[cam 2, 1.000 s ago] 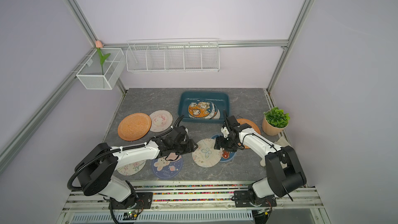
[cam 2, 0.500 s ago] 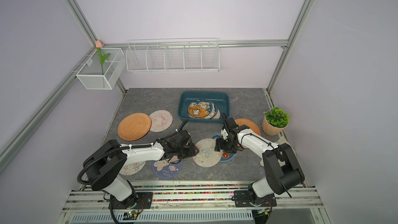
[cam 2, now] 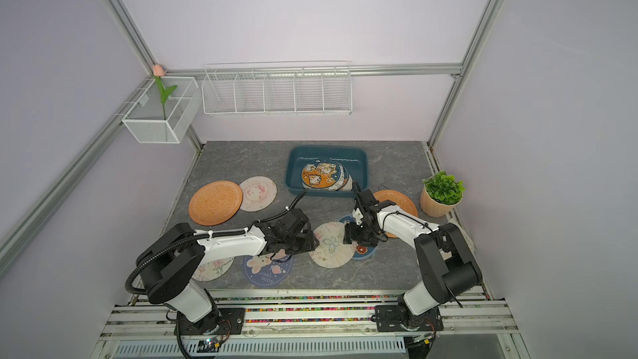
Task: Put the coasters into the storage box
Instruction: Pick up the coaster from the center of the board.
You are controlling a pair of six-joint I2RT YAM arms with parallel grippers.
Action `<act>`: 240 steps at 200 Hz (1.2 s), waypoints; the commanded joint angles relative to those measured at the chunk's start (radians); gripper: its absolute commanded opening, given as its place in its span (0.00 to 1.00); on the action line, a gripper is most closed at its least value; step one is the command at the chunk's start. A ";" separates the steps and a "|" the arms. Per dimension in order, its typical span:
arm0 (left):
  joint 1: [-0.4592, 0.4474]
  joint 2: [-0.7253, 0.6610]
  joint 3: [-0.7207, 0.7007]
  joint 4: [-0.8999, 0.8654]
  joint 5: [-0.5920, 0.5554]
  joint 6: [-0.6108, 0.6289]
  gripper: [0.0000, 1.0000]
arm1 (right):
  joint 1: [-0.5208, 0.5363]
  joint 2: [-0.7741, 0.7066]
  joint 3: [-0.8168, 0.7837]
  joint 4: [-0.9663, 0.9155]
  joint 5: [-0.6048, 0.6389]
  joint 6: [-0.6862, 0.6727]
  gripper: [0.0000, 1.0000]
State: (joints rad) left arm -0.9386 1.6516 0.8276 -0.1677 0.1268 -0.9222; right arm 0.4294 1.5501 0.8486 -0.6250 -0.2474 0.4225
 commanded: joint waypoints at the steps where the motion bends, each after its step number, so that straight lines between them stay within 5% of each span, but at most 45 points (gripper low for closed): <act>1: -0.008 0.002 0.020 -0.051 -0.022 0.008 0.50 | 0.010 0.016 0.007 0.006 0.009 0.012 0.71; 150: -0.009 0.084 0.099 -0.075 0.024 0.034 0.49 | 0.054 0.078 0.024 0.033 -0.013 0.026 0.64; 196: -0.009 0.081 0.097 -0.078 0.022 0.036 0.49 | 0.069 0.079 0.023 0.039 -0.009 0.038 0.53; 240: -0.009 0.079 0.100 -0.080 0.020 0.039 0.49 | 0.071 0.075 0.055 0.025 -0.001 0.037 0.25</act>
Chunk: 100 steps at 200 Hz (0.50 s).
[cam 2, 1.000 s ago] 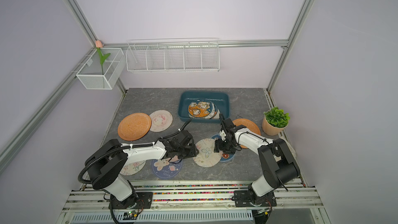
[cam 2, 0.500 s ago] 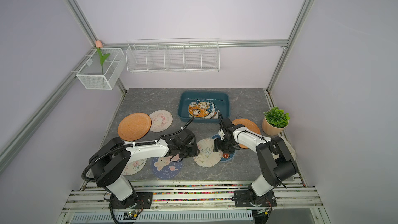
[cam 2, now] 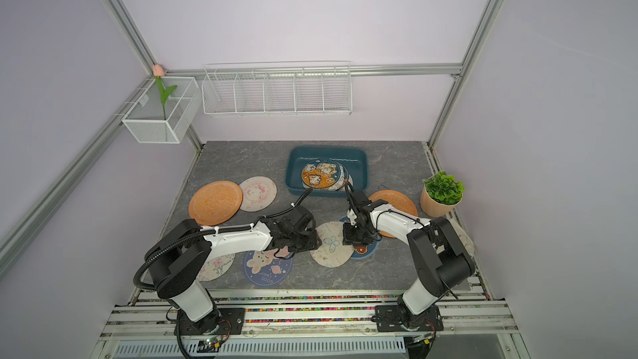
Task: Put the coasters into the storage box
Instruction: Pick up the coaster from the center of the board.
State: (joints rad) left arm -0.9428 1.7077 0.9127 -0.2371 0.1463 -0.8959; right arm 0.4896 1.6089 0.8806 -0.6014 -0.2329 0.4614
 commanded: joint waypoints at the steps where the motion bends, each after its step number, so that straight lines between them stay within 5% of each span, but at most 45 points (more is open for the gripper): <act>1: -0.005 0.023 0.014 -0.011 0.001 0.012 0.49 | 0.012 0.017 0.024 0.002 -0.016 -0.001 0.24; 30: -0.004 0.015 0.018 -0.016 -0.002 0.014 0.49 | 0.012 0.008 0.030 -0.009 -0.020 -0.001 0.07; 100: 0.042 -0.055 -0.002 -0.008 -0.002 0.017 0.60 | 0.011 -0.080 0.105 -0.112 -0.058 -0.009 0.07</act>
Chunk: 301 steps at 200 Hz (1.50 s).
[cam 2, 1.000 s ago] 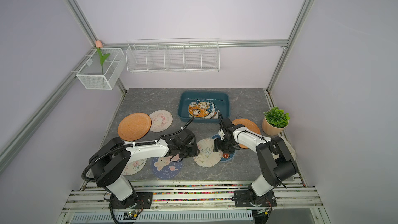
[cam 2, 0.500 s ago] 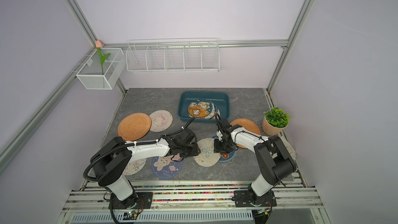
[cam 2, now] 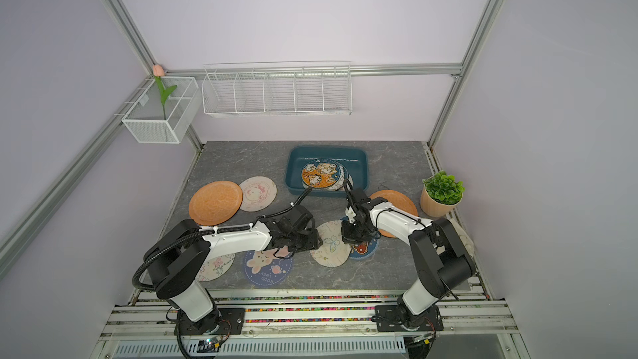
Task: Put the coasters into the storage box
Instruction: Pick up the coaster from the center of the board, then place the coaster in the storage box.
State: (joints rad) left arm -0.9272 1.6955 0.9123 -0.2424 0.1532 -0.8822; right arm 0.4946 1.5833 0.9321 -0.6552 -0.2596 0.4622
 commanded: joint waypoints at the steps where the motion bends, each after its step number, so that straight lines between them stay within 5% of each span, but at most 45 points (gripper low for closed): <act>1: 0.027 -0.044 -0.001 -0.002 -0.009 0.005 0.60 | 0.007 -0.054 0.055 -0.060 -0.032 -0.010 0.07; 123: 0.189 -0.150 -0.008 -0.045 0.037 0.097 0.71 | 0.007 0.013 0.505 -0.197 -0.084 -0.010 0.07; 301: 0.295 -0.298 -0.133 -0.082 0.056 0.103 0.75 | -0.001 0.631 1.237 -0.014 -0.139 0.043 0.07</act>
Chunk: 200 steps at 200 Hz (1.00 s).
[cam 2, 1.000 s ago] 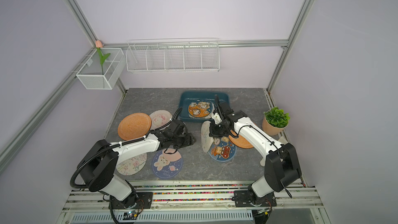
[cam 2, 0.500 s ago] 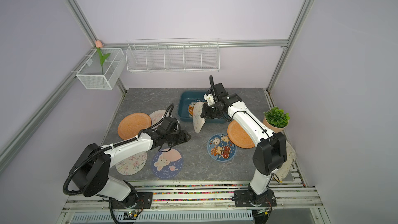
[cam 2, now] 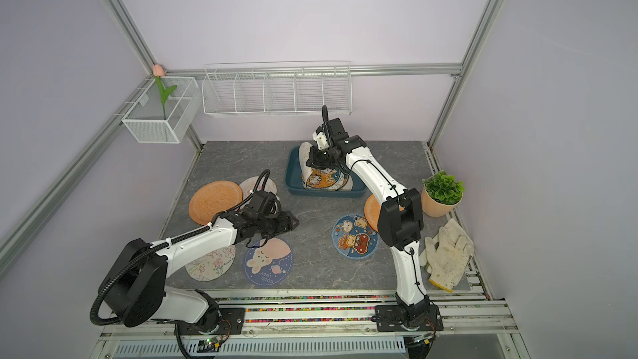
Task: Put the coasters into the storage box
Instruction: Place the coaster in the storage box.
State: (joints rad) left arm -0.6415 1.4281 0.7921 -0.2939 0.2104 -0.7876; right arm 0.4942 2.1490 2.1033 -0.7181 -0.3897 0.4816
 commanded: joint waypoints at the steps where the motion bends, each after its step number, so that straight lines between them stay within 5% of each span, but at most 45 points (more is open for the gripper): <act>1: 0.009 -0.031 -0.014 -0.032 -0.002 0.008 0.75 | -0.001 0.069 0.068 0.049 -0.008 0.023 0.07; 123: 0.032 -0.039 0.000 -0.065 0.001 0.031 0.76 | -0.090 0.228 0.114 -0.136 0.207 -0.124 0.10; 134: 0.032 -0.035 0.005 -0.064 0.003 0.033 0.77 | -0.093 0.233 0.125 -0.163 0.234 -0.139 0.16; 150: 0.032 -0.031 0.012 -0.063 0.001 0.034 0.77 | -0.092 0.234 0.138 -0.196 0.274 -0.158 0.52; 167: 0.032 -0.025 0.017 -0.060 0.000 0.034 0.78 | -0.091 0.223 0.131 -0.202 0.293 -0.172 0.74; 200: 0.032 -0.005 0.026 -0.051 0.006 0.033 0.78 | -0.090 0.198 0.108 -0.194 0.286 -0.181 0.85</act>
State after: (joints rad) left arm -0.6151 1.4014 0.7876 -0.3420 0.2104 -0.7677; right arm 0.3992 2.3745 2.2196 -0.8913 -0.1230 0.3298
